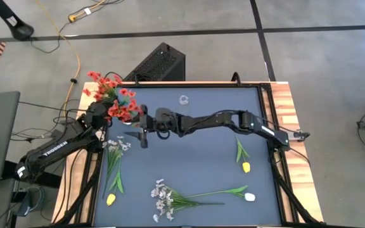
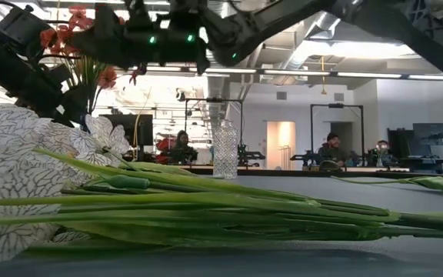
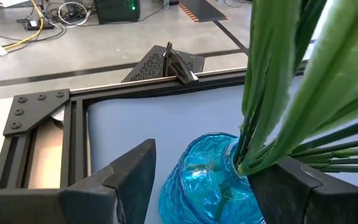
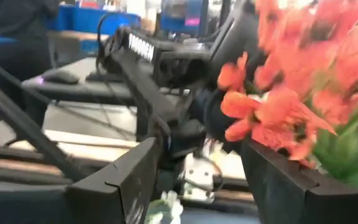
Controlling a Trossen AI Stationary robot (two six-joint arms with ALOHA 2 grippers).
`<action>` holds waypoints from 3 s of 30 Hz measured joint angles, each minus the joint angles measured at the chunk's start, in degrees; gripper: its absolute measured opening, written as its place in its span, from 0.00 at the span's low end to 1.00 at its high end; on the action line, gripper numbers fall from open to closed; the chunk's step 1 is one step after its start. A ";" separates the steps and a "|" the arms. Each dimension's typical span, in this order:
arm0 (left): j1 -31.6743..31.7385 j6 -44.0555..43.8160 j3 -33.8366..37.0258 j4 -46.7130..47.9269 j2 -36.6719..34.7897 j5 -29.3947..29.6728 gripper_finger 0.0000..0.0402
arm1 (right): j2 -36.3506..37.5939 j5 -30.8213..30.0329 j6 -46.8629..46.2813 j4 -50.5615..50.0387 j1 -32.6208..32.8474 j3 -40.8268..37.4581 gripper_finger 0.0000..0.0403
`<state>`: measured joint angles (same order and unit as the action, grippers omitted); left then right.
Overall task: Sort flowers into vase by color
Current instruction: Put the orange flowers into the blue vase, then move the white flowers to the center of the table
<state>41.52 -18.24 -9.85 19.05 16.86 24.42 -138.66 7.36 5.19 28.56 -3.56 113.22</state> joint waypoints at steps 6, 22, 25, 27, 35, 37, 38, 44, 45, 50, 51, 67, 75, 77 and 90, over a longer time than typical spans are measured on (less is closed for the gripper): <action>-0.02 2.01 -0.02 -0.40 0.00 -4.61 0.57 | -3.99 0.06 -0.46 0.24 -0.85 7.16 0.65; 0.00 5.66 -0.02 -0.86 -0.04 -5.87 0.57 | -3.62 -2.32 -2.83 -4.31 -6.42 8.01 0.65; -0.02 6.51 -0.02 -0.95 -0.04 -8.09 0.57 | -3.62 -2.32 -3.02 -4.20 -6.88 8.01 0.65; -0.02 6.30 -0.02 -0.90 -0.04 -9.05 0.57 | -3.62 -2.23 -3.52 -4.18 -7.16 8.01 0.65; -0.02 5.56 -0.02 0.87 -4.52 -9.60 0.57 | -3.62 -1.47 -3.69 -4.02 -8.11 8.01 0.65; -0.02 5.21 -0.02 1.69 -6.96 -10.71 0.57 | -3.62 -1.49 -3.88 -4.10 -8.62 7.99 0.65; -0.02 5.09 -0.02 2.29 -8.23 -11.60 0.57 | -3.62 -1.49 -4.15 -4.13 -8.97 7.98 0.65; -0.07 2.54 -0.02 3.16 -13.09 -15.88 0.57 | -3.62 -1.50 -5.20 -4.15 -10.25 7.95 0.65; -0.07 2.38 -0.02 3.16 -13.32 -16.88 0.57 | -3.62 -1.49 -5.20 -4.26 -10.21 7.95 0.65; -0.05 2.41 -0.02 2.82 -13.53 -22.51 0.57 | -3.62 -1.44 -5.20 -4.64 -10.03 7.95 0.65; -0.07 2.58 -0.02 2.31 -13.53 -23.88 0.57 | -3.62 -1.44 -5.20 -4.84 -10.03 7.95 0.65; -6.09 -10.26 -0.02 3.99 -13.53 -37.32 0.57 | -3.58 -1.00 -3.83 -17.83 -9.92 12.10 0.65; -14.57 -13.56 -0.02 3.10 -13.54 -43.03 0.56 | -3.47 2.07 -2.22 -31.57 -9.98 17.12 0.65; -17.21 -13.58 -0.02 2.41 -13.53 -42.63 0.56 | -3.49 2.74 -1.31 -36.23 -9.83 19.06 0.65; -33.07 -14.64 -0.06 0.72 -13.53 -36.74 0.49 | 2.75 3.32 4.25 -58.00 -7.66 21.04 0.65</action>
<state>8.45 -32.88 -9.91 19.77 3.33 -12.33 -135.91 10.68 9.44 -29.44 -11.22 134.26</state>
